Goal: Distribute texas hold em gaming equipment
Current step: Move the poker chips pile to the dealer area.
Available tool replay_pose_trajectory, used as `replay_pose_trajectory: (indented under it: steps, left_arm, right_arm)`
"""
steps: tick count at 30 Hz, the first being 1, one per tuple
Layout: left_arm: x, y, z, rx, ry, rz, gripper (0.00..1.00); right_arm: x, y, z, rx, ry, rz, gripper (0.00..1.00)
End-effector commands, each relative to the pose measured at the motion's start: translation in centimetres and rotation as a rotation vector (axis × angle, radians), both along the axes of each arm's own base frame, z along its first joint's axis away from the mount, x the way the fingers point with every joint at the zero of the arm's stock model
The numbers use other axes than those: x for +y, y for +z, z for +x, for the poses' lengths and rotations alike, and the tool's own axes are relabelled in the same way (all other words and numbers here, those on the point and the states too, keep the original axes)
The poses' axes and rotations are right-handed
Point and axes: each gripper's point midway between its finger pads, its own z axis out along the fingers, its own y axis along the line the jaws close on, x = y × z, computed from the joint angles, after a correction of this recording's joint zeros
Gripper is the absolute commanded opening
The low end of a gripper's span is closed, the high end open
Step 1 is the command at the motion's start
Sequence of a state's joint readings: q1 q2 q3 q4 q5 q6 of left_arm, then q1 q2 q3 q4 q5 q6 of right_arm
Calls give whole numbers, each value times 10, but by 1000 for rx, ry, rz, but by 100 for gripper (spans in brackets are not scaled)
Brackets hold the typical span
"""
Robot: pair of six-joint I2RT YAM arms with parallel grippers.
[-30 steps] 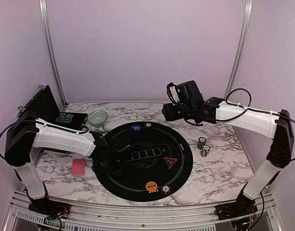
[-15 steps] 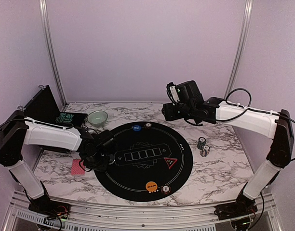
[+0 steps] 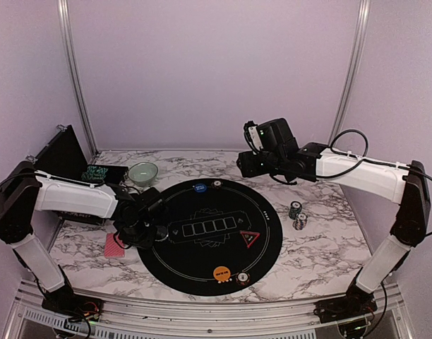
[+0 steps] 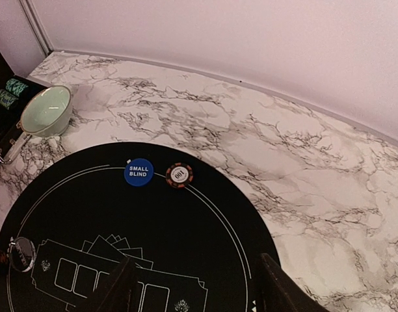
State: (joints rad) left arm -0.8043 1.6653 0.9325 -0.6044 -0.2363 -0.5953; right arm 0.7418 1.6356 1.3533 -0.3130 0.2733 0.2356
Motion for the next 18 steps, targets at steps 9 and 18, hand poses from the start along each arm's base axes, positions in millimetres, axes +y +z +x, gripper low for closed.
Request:
replay_pose_trajectory:
  steps: [9, 18]
  left_arm:
    - [22, 0, -11, 30, -1, 60, 73]
    - [-1, 25, -4, 8, -47, -43, 86]
  right_arm:
    - [3, 10, 2, -11, 4, 24, 59]
    - [-2, 2, -1, 14, -6, 2, 59]
